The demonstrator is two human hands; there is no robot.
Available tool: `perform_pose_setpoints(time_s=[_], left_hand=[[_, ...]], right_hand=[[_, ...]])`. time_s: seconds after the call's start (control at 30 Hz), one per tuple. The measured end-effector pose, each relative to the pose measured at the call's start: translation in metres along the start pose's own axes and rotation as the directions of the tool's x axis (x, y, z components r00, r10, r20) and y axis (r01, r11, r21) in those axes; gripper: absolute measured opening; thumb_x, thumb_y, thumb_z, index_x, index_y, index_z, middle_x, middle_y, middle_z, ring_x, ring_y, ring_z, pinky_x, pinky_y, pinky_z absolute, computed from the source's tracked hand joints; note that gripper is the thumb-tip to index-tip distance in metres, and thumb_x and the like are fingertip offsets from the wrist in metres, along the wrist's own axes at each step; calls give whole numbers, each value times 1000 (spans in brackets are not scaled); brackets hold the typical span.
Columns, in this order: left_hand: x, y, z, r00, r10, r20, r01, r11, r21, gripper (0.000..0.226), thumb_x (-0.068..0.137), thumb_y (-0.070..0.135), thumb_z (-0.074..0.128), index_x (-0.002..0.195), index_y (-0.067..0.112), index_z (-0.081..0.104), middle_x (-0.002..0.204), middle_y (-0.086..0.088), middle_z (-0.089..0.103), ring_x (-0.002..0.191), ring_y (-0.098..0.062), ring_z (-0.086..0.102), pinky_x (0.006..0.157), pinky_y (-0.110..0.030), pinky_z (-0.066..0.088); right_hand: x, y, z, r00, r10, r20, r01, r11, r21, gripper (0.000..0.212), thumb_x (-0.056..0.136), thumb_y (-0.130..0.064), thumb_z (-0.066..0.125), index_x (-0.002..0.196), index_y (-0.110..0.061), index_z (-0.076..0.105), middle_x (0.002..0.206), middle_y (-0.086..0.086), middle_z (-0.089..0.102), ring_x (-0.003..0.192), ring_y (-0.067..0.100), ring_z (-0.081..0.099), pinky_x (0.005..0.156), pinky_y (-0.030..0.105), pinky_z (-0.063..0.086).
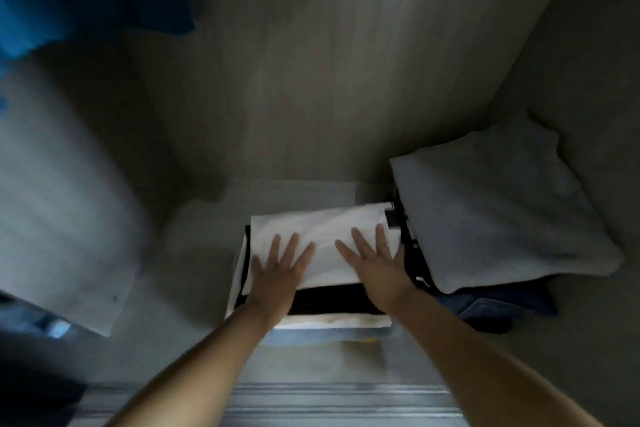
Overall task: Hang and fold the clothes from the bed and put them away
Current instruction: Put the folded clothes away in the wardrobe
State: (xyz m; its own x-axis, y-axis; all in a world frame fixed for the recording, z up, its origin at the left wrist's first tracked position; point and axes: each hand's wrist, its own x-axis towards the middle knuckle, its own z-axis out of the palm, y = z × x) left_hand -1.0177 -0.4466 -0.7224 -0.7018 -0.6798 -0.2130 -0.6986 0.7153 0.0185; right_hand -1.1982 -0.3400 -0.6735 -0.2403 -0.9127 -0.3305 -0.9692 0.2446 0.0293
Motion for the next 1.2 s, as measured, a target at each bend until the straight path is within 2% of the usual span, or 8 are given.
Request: perform_pose_setpoints(time_s=[0.27, 0.43, 0.6, 0.7, 0.8, 0.93, 1.03, 1.2], left_hand=[[1, -3, -12, 985, 41, 167, -43, 999, 7, 104, 82, -12, 40, 143, 39, -28, 153, 2, -36, 141, -32, -28, 107, -68, 10], [-24, 14, -90, 945, 80, 317, -81, 997, -11, 92, 86, -1, 42, 149, 35, -16, 157, 1, -27, 145, -24, -22, 113, -62, 0], [-64, 51, -206, 959, 159, 236, -139, 985, -99, 69, 95, 6, 36, 153, 24, 5, 160, -6, 10, 146, -24, 11, 117, -46, 13], [-79, 60, -278, 971, 167, 169, -145, 980, -132, 61, 95, 7, 36, 152, 20, 19, 152, -8, 32, 137, -27, 33, 109, -40, 31], [-94, 63, -351, 985, 144, 91, -126, 975, -182, 56, 93, 7, 38, 147, 18, 31, 144, -9, 42, 129, -28, 42, 104, -40, 38], [-119, 68, -443, 989, 144, 44, -131, 965, -228, 51, 94, 12, 39, 145, 18, 34, 138, -9, 47, 122, -29, 48, 93, -39, 46], [-138, 68, -499, 989, 143, 32, -132, 963, -236, 51, 95, 15, 40, 146, 19, 32, 142, -8, 45, 125, -29, 47, 93, -38, 45], [-158, 71, -557, 988, 155, -16, -154, 952, -263, 52, 95, 19, 42, 147, 19, 32, 144, -9, 43, 128, -29, 45, 99, -40, 44]], right_hand=[[-2, -5, -12, 988, 17, 156, -9, 998, -55, 94, 87, 8, 38, 149, -39, -15, 156, -1, -29, 138, 41, -32, 107, 72, 1], [-32, -10, -72, 955, -1, 298, 7, 1000, -17, 90, 91, -10, 50, 151, -34, -12, 158, 3, -23, 144, 33, -23, 113, 63, -1], [-98, -15, -169, 971, 47, 232, -66, 995, 74, 77, 95, -11, 45, 154, -28, -1, 162, 1, -4, 149, 24, -2, 117, 49, 15], [-130, -10, -235, 980, 92, 174, -111, 988, 107, 66, 96, -13, 42, 153, -24, 13, 159, 4, 17, 143, 26, 22, 107, 43, 33], [-161, -5, -305, 986, 135, 93, -148, 978, 146, 52, 96, -18, 42, 147, -22, 30, 144, 7, 41, 127, 28, 44, 93, 40, 43], [-202, -1, -391, 984, 169, 48, -175, 968, 179, 54, 97, -21, 39, 149, -23, 24, 138, 8, 46, 118, 30, 53, 84, 38, 47], [-229, 0, -443, 983, 182, 10, -180, 962, 206, 59, 97, -19, 40, 151, -26, 18, 137, 9, 49, 112, 32, 57, 76, 35, 44], [-264, 11, -492, 973, 229, -26, -220, 959, 179, 57, 98, -20, 38, 151, -24, 17, 139, 11, 43, 112, 34, 56, 83, 40, 48]])
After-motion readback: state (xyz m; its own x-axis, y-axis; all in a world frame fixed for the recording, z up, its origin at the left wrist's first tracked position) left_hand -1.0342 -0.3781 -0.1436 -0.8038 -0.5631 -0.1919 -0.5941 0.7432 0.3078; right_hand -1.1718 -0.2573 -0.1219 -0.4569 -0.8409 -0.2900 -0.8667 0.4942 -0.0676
